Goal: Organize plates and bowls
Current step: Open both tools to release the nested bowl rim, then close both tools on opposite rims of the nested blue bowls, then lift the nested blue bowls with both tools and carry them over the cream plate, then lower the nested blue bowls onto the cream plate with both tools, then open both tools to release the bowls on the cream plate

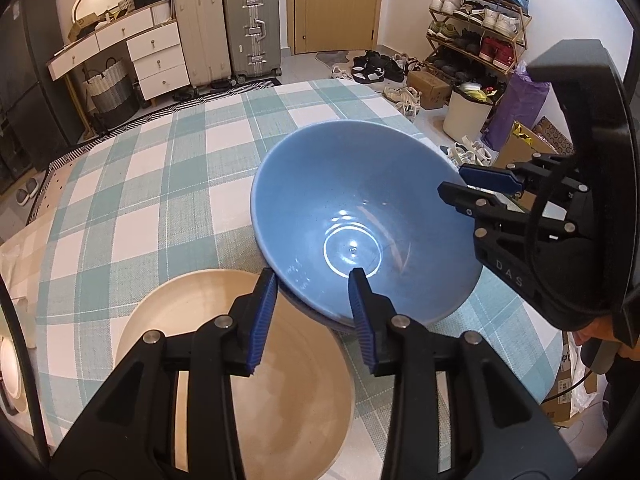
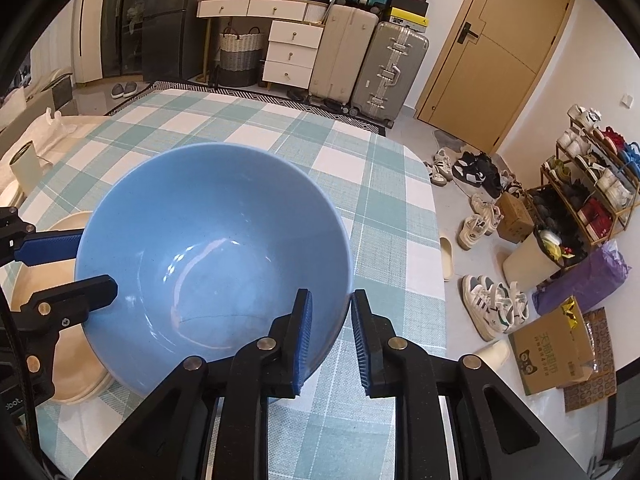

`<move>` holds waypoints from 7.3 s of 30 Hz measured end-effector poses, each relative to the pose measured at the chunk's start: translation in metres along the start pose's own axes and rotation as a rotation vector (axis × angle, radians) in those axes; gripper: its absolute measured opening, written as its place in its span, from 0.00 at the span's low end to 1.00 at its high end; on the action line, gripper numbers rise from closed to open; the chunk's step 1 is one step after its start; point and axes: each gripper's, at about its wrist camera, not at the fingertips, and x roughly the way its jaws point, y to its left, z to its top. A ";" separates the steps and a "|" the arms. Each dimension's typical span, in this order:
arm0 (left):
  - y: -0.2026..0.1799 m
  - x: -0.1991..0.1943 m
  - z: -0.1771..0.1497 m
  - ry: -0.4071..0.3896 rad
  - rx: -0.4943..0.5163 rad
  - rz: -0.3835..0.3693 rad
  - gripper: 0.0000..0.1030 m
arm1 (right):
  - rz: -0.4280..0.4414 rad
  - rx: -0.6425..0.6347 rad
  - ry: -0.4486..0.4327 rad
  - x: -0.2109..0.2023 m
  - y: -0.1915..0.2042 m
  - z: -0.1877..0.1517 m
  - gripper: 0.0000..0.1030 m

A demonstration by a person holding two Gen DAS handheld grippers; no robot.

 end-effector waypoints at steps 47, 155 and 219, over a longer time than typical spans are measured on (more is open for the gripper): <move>0.064 0.037 0.003 0.010 -0.191 -0.021 0.98 | 0.172 0.232 -0.024 0.023 -0.033 -0.008 0.86; 0.181 -0.047 -0.098 -0.053 -0.316 0.020 0.32 | 0.364 0.089 -0.025 -0.019 0.141 0.032 0.27; 0.214 -0.119 -0.164 -0.452 -0.168 0.095 0.98 | 0.424 0.027 -0.465 -0.074 0.089 -0.035 0.99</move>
